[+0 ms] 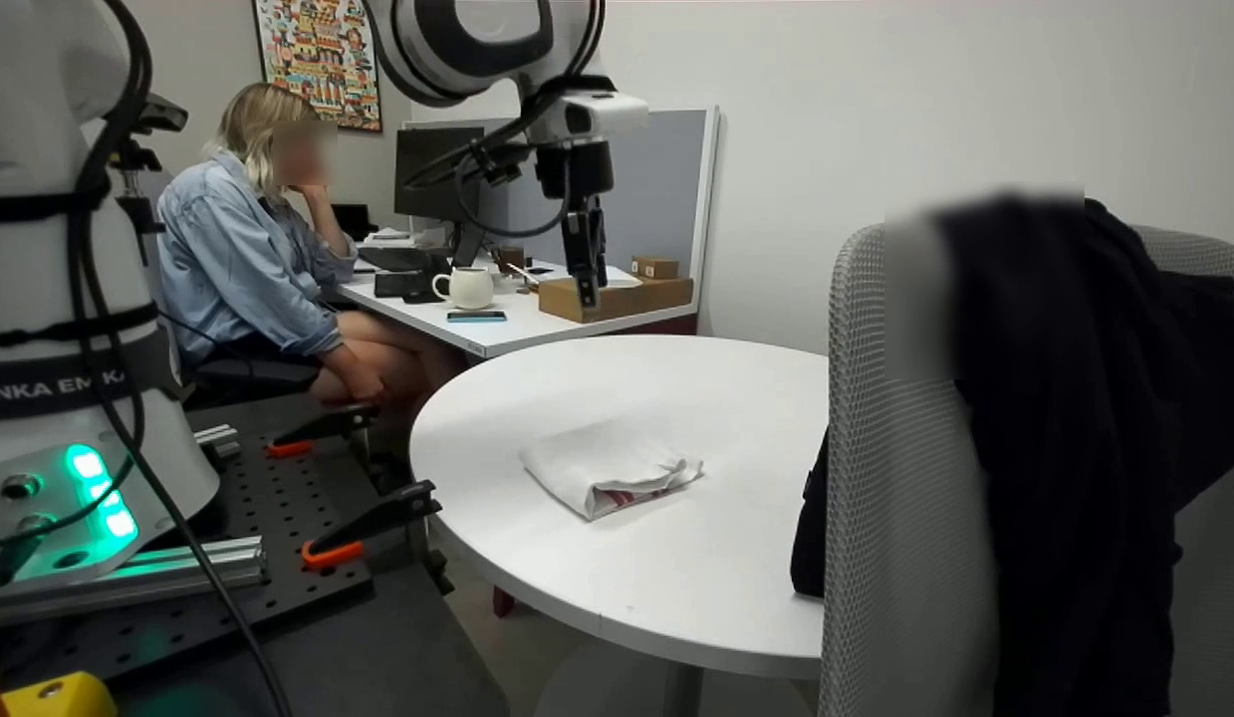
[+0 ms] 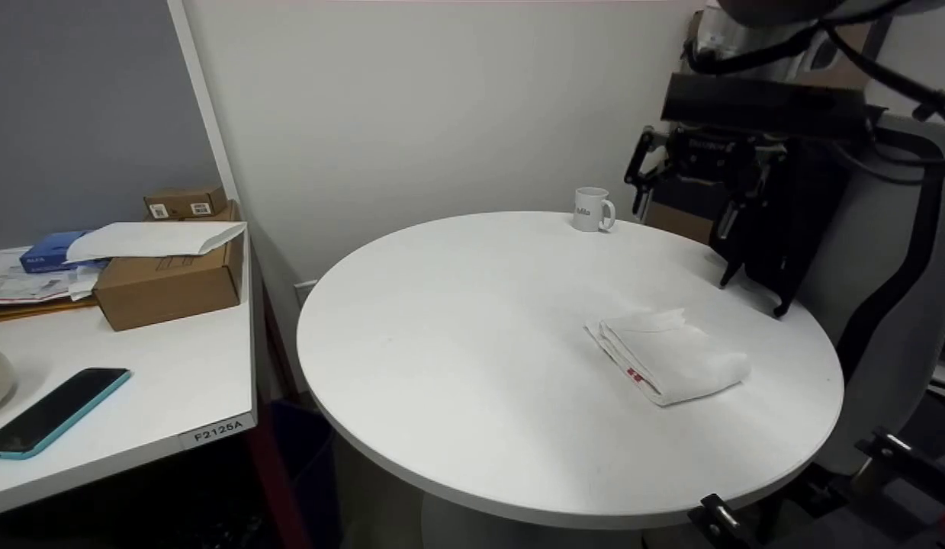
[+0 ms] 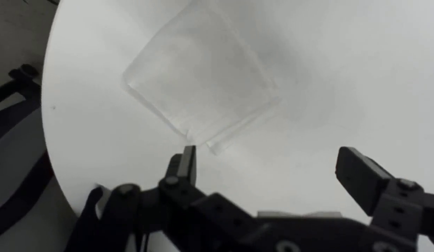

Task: Use the white and red towel to wipe the table top

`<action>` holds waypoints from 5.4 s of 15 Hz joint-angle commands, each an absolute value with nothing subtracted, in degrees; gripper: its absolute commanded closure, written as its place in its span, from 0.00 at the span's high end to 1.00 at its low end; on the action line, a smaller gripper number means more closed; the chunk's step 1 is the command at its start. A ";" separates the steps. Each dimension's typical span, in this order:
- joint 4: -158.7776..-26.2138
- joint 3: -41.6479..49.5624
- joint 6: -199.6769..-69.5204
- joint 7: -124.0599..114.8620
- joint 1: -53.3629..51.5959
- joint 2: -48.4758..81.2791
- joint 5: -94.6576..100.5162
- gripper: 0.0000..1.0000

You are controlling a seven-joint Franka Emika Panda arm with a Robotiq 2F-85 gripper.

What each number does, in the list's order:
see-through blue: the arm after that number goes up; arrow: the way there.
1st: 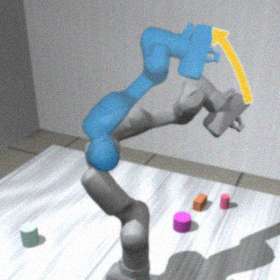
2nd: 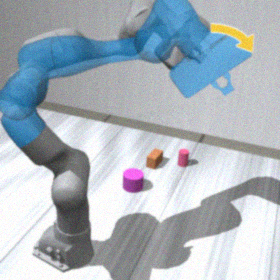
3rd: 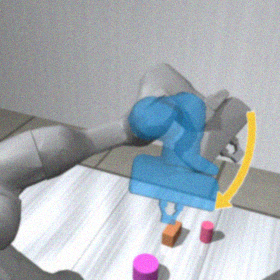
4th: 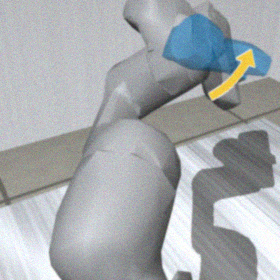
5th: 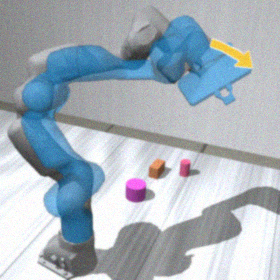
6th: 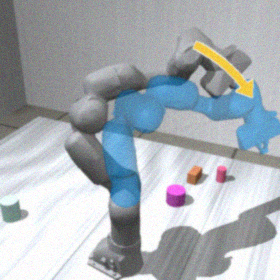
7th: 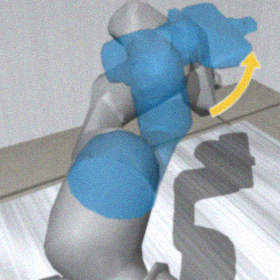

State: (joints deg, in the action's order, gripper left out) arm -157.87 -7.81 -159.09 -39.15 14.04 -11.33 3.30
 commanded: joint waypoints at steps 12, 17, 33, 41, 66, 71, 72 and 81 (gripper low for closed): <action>-150.18 11.31 -175.97 -56.93 1.17 16.28 16.67 1.00; -147.80 10.53 -181.44 -50.53 -2.19 24.50 3.28 1.00; -143.88 -11.93 -180.41 -29.47 14.04 30.23 -14.38 0.03; -138.13 -9.71 -175.58 -20.22 8.86 34.75 -13.64 0.02; -144.59 -3.51 -167.63 -0.73 21.69 27.34 -19.30 0.02; -156.03 -15.61 -172.66 9.47 26.65 23.10 -21.13 0.02; -157.54 -19.44 -174.60 10.35 27.84 23.36 -22.68 0.02; -143.76 -18.53 -172.07 -1.35 16.90 31.99 -19.53 0.02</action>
State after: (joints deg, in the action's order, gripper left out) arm -153.51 -22.01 -176.06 2.50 21.92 23.93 -21.62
